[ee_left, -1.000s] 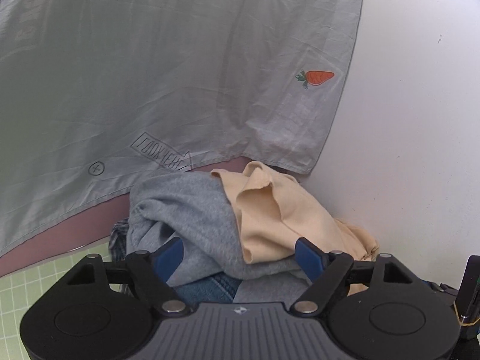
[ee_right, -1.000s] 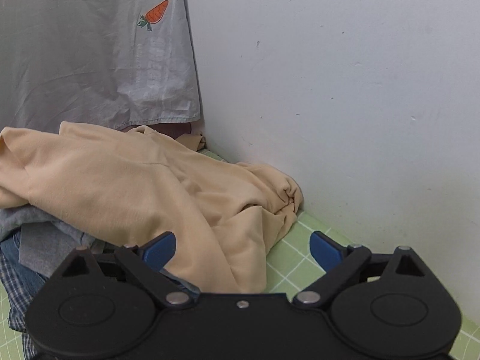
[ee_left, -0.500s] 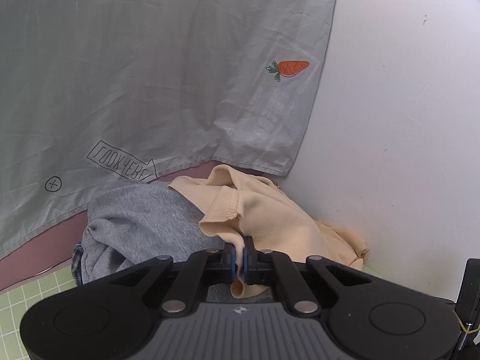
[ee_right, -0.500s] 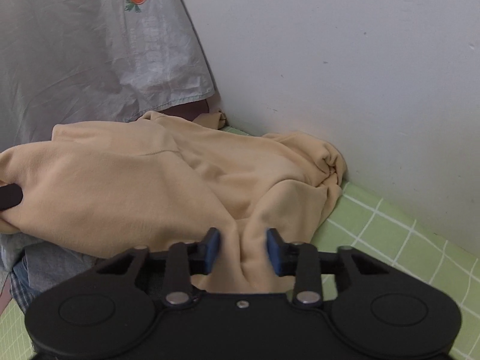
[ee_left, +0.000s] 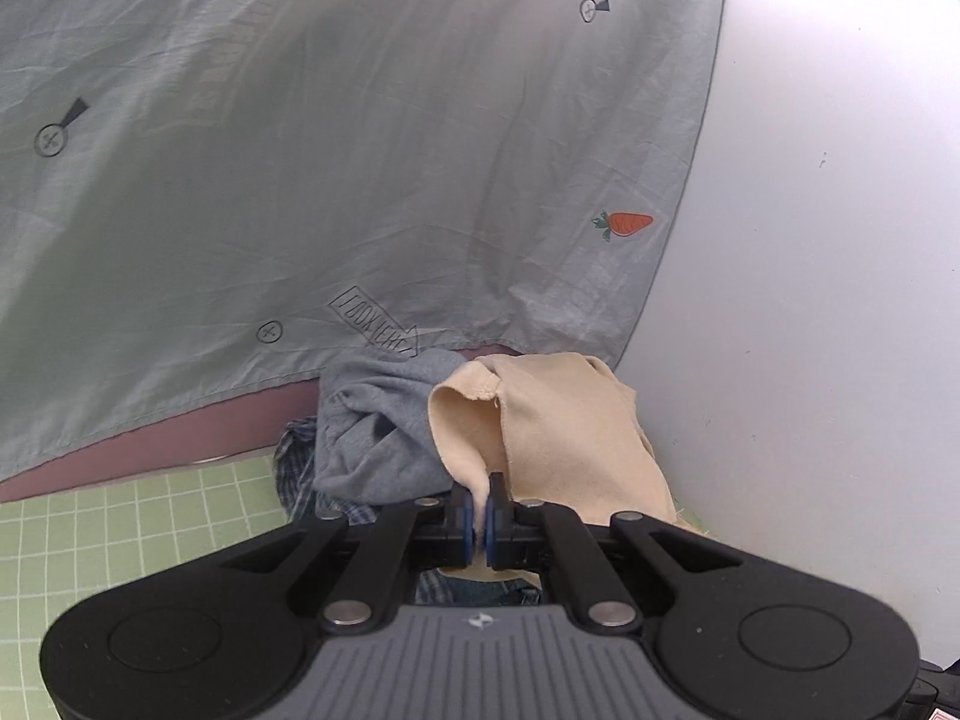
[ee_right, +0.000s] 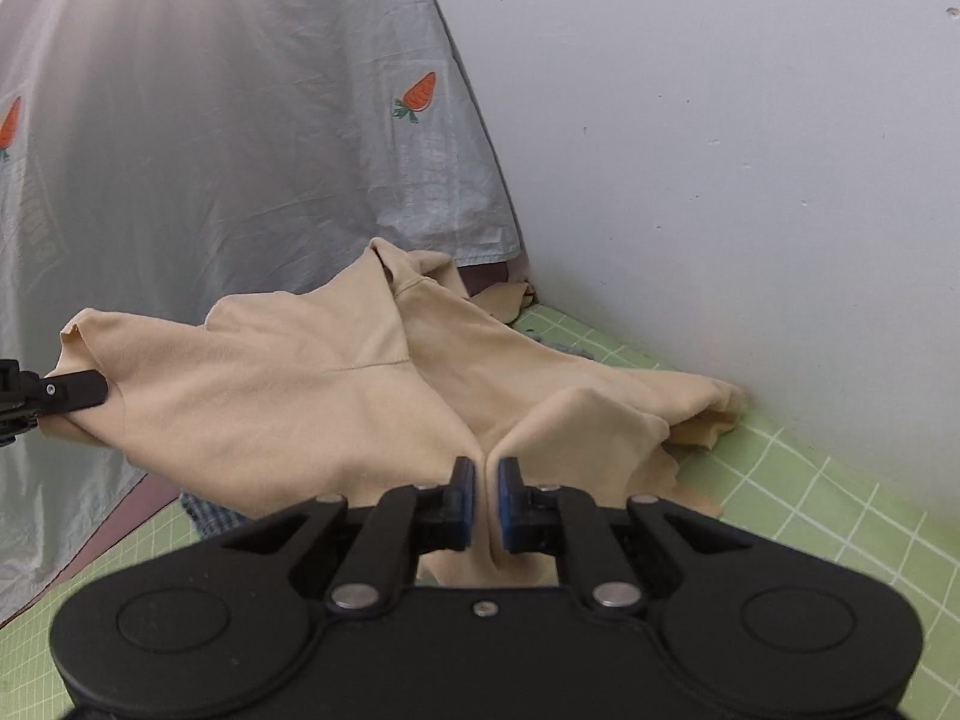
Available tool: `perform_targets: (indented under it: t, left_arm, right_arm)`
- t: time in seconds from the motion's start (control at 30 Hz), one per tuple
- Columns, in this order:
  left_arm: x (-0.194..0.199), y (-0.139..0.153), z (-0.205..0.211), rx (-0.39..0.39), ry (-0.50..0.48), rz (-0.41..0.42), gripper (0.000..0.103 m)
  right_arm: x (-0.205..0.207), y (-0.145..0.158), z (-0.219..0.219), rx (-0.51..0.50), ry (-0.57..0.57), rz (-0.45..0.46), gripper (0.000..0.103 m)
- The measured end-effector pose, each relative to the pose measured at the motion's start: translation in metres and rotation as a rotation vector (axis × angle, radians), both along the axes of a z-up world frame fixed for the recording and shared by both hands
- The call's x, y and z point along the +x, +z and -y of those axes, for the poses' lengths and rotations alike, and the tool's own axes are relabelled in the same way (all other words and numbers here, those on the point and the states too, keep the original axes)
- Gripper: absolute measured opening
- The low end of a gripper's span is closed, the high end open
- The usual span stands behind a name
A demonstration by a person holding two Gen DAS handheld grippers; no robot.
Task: Fold clothes
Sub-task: 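Lift the beige shirt off the pile and lay it on the open mat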
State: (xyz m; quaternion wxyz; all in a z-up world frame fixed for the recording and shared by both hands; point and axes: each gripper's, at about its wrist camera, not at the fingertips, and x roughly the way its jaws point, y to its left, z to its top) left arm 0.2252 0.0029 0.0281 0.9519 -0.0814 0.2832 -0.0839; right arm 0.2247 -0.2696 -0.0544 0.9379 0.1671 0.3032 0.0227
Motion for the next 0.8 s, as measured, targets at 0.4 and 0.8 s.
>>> perform_targets:
  t: [0.4,0.8]
  left_arm:
    - [-0.159,-0.031,-0.137,-0.031,0.153,-0.091,0.004]
    - [-0.261,-0.08,-0.351,0.068,0.454,-0.24,0.005]
  right_arm:
    - [-0.118,-0.01,-0.107,0.011,0.181,-0.119,0.009]
    - [-0.194,-0.036,-0.317,-0.003,0.488,-0.24,0.009]
